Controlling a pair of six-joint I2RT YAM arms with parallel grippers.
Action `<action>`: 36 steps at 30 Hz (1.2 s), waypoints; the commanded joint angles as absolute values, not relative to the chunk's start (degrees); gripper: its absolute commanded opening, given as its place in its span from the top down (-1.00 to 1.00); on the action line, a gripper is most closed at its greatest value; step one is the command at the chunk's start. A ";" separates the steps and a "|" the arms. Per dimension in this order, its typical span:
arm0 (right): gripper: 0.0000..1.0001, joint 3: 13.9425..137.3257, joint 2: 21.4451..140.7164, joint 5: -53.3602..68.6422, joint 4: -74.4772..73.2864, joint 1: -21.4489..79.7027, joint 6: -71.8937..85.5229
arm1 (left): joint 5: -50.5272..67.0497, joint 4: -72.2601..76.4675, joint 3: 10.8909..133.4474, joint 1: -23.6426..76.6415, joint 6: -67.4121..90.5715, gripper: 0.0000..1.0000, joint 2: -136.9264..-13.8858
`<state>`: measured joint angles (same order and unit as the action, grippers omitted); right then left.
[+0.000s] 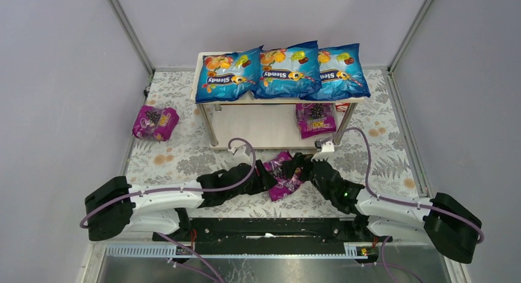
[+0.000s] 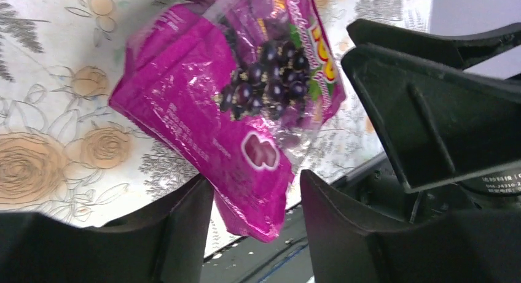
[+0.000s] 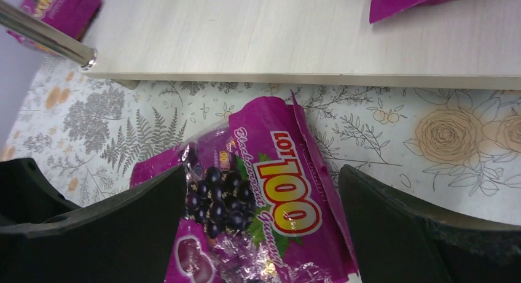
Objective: Place and organize the candy bags onto the shelf
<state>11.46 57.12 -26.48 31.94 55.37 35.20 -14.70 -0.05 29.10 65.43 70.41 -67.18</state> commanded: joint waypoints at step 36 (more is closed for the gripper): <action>-0.07 19.45 62.73 -2.68 20.85 36.24 42.87 | 2.88 9.77 21.02 44.75 49.25 -0.97 -54.81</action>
